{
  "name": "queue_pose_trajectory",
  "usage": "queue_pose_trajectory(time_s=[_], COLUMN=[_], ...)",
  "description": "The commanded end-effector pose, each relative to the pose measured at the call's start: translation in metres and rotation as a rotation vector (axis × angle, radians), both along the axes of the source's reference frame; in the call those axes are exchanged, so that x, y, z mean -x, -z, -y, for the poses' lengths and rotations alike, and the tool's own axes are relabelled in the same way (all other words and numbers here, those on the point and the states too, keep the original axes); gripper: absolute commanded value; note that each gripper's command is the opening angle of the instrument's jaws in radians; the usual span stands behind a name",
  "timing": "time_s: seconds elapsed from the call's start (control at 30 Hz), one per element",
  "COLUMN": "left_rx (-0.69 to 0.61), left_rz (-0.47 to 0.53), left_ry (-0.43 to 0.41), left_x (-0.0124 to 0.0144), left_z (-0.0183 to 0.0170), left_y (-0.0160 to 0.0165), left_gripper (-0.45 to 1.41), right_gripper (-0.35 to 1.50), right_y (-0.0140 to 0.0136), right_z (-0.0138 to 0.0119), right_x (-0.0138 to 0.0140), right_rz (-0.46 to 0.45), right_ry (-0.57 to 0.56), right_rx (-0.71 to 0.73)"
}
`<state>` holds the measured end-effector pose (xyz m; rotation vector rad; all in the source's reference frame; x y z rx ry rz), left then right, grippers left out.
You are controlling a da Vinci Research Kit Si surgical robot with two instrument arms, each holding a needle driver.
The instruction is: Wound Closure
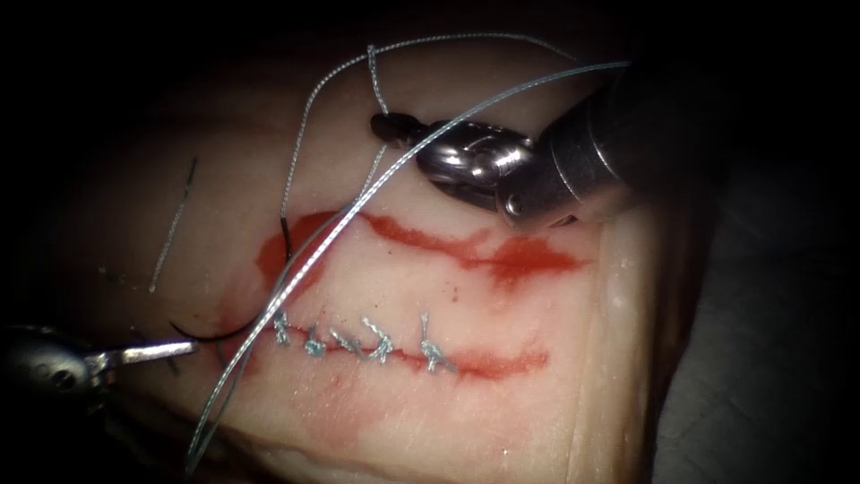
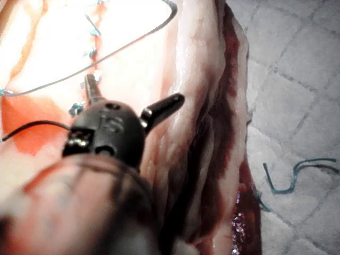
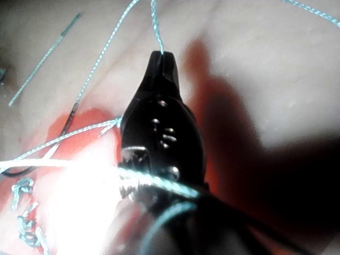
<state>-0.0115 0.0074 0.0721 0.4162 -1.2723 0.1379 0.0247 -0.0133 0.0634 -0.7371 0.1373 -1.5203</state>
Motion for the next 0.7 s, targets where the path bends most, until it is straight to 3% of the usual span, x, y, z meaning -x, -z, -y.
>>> queue_pose_trajectory(time_s=[0.03, 0.27, 0.43, 0.7], left_rx=[0.011, 0.026, 0.12, 0.158], left_rz=[0.013, 0.043, 0.093, 0.17], left_ry=[-0.011, -0.026, -0.039, 0.0], left_x=[0.0011, 0.002, 0.0028, 0.0037], left_z=[0.0001, 0.0001, 0.0001, -0.0003], left_y=[-0.0006, -0.0002, 0.0003, 0.0017], left_gripper=[0.67, 0.62, 0.67, 0.62], right_gripper=[-0.35, -0.35, -0.35, -0.35], right_y=[-0.0004, -0.0004, -0.0004, -0.0004], right_z=[-0.0001, -0.0001, -0.0002, -0.0002], right_x=[-0.001, -0.0009, -0.001, -0.0009], right_rz=[-0.004, -0.004, -0.004, -0.004], right_ry=[-0.001, -0.001, -0.001, 0.0], right_rx=[0.001, 0.001, 0.001, 0.001])
